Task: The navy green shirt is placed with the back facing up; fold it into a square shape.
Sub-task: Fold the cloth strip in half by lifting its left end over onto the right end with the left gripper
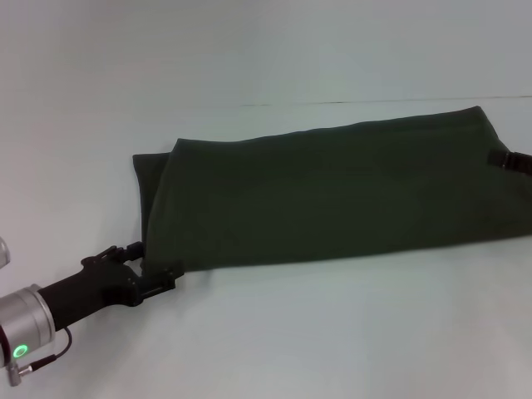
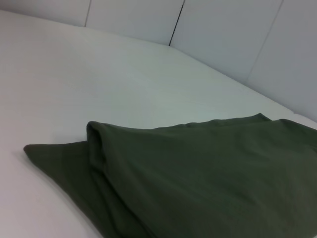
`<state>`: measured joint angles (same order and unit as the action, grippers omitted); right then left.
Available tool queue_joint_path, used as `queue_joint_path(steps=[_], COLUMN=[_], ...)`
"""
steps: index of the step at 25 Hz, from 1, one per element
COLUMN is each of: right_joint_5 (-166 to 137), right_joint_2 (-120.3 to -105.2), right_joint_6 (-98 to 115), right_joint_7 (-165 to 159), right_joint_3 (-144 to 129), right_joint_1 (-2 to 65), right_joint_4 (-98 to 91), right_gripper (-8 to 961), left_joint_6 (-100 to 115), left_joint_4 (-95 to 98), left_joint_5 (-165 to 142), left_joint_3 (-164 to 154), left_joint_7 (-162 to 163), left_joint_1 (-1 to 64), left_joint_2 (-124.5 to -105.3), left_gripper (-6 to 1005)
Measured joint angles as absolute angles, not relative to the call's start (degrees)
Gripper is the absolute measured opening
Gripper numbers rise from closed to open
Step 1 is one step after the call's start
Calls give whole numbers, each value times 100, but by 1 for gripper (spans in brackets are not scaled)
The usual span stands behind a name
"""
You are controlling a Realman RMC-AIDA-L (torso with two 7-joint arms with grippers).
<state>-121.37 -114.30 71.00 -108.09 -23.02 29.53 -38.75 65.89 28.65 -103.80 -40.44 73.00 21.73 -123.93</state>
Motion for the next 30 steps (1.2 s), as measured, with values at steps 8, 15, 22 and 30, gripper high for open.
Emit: queue_joint_path(steps=[8, 15, 22, 30], right_joint_5=[-12137, -12138, -12137, -12186], right_joint_2=[-11426, -11431, -11433, -11381], right_joint_6=[7092, 7092, 7092, 7063], right_joint_7=[-10808, -10806, -10803, -10919], right_joint_3=[-2303, -2303, -2302, -2325], right_joint_1=[2953, 2953, 2935, 2882], right_joint_4=[-3876, -3876, -3876, -3876], right_gripper=[652, 651, 650, 642], left_joint_6=[6605, 6575, 6540, 6549], left_joint_4=[2892, 2914, 2924, 3037], left_joint_5=[-10380, -10382, -10447, -10496], left_joint_3=[-4137, -4160, -4201, -4202], left_joint_7=[7313, 7398, 7487, 7588], left_joint_1=[2206, 2278, 2305, 2319], left_joint_2=[-12390, -12362, -12359, -12349], left_gripper=[891, 745, 522, 164])
